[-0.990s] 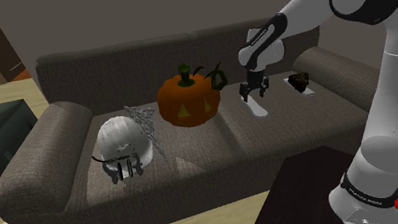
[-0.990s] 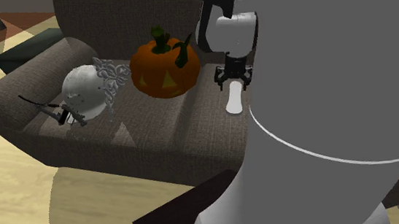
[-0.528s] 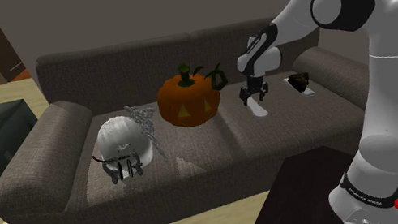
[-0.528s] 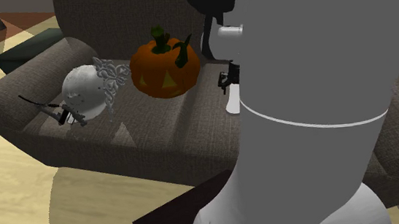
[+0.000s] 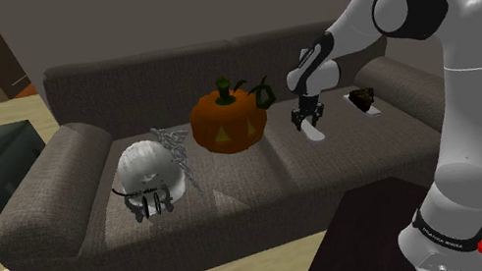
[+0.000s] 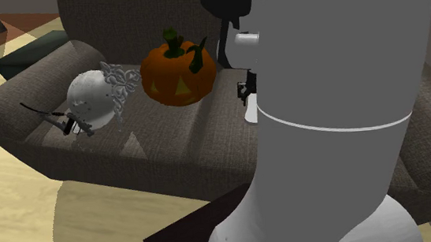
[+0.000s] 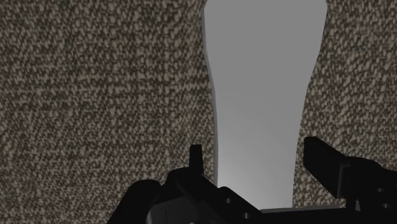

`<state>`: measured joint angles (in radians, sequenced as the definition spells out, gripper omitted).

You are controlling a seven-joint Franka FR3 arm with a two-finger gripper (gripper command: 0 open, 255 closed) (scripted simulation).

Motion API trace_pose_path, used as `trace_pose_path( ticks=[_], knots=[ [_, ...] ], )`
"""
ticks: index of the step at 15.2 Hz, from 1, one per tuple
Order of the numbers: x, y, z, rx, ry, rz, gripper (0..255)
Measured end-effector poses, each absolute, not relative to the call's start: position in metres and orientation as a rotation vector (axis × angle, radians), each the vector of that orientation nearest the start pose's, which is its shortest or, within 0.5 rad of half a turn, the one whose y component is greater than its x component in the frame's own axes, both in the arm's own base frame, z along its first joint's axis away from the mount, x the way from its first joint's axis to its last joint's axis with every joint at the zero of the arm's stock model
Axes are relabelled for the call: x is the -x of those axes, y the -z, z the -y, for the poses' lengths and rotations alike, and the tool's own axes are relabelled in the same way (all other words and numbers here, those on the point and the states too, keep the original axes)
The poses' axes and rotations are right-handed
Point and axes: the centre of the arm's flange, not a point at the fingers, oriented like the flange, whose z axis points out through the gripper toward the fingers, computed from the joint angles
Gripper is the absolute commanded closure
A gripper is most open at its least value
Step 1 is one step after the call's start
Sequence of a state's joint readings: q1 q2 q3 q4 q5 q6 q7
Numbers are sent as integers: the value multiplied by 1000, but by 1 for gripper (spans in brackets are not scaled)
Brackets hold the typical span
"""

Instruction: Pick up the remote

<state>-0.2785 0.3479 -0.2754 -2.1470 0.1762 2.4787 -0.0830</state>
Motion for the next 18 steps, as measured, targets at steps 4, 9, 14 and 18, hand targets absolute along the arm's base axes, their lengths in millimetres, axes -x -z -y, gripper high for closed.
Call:
trace_pose_path(
  ticks=[4,9,14,18],
  knots=[
    [-485,-244,300,2990,11,-917,255],
    [-485,-254,300,2991,9,-915,255],
    [-485,-280,299,2991,9,-915,255],
    [-485,-302,300,2991,9,-915,255]
  ],
)
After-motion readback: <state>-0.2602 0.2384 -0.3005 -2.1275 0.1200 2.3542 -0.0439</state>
